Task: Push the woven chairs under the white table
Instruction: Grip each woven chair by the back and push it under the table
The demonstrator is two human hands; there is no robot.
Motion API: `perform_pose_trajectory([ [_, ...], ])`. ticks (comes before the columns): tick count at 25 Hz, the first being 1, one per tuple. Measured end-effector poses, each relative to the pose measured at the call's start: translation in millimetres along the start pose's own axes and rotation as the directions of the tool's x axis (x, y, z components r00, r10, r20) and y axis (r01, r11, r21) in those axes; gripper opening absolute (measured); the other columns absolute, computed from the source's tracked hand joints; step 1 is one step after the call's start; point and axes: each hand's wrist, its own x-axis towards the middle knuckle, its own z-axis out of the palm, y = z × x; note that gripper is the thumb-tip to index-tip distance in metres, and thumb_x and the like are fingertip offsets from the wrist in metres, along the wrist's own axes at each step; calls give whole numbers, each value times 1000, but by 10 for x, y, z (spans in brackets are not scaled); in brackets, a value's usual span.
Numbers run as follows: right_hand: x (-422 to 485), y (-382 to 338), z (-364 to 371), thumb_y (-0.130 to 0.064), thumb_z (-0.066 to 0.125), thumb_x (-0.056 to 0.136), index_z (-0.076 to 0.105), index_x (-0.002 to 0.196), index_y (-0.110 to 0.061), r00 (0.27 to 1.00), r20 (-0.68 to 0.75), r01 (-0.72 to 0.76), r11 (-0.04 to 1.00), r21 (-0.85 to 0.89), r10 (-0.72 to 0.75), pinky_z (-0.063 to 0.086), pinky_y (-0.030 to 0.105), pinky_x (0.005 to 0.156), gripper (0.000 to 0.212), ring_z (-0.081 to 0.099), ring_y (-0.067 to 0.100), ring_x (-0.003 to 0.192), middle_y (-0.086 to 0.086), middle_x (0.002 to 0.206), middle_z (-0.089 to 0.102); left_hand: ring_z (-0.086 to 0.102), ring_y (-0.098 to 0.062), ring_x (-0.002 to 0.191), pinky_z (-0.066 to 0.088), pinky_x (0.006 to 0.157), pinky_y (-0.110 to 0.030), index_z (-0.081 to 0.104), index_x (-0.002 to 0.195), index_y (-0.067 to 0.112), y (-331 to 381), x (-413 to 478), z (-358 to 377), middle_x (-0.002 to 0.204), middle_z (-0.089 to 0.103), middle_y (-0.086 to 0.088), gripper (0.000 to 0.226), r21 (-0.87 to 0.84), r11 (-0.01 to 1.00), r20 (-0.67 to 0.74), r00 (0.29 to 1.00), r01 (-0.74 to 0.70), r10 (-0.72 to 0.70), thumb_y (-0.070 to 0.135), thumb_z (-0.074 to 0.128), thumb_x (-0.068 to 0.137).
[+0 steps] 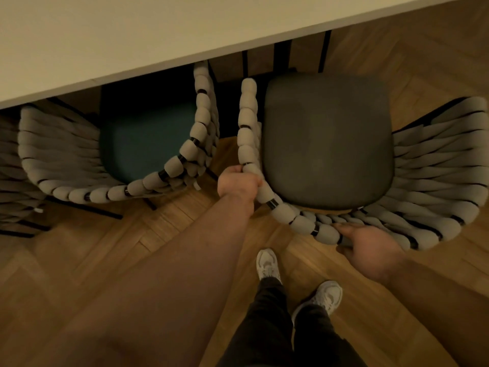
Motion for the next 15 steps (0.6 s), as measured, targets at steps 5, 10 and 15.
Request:
perform_pose_trajectory([
  [5, 381, -458, -44, -37, 62, 101, 45, 153, -31, 999, -8, 40, 999, 37, -39, 49, 38, 102, 56, 54, 24, 129, 0, 145, 57, 63, -20, 103, 61, 83, -37, 73, 100, 33, 328, 271, -290, 123, 67, -3, 33, 298, 935, 22, 981, -193, 195, 3, 62, 93],
  [10, 453, -701, 79, -38, 65, 100, 43, 155, -34, 999, 38, 19, 998, 68, -22, 49, 38, 104, 60, 53, 23, 133, -4, 150, 54, 38, -34, 145, 40, 116, -41, 51, 148, 20, 160, 226, -303, 162, 33, -18, 60, 820, 418, 319, 919, -390, 232, 29, 71, 92],
  [15, 423, -484, -8, -71, 49, 95, 34, 158, -40, 997, 59, 59, 995, -86, -54, 31, 46, 119, 71, 45, 21, 142, -9, 157, 48, -18, -42, 155, -8, 125, -57, 32, 159, 14, -256, -55, -80, 170, -16, -18, 60, 860, -200, 503, 846, -470, 174, 40, 33, 105],
])
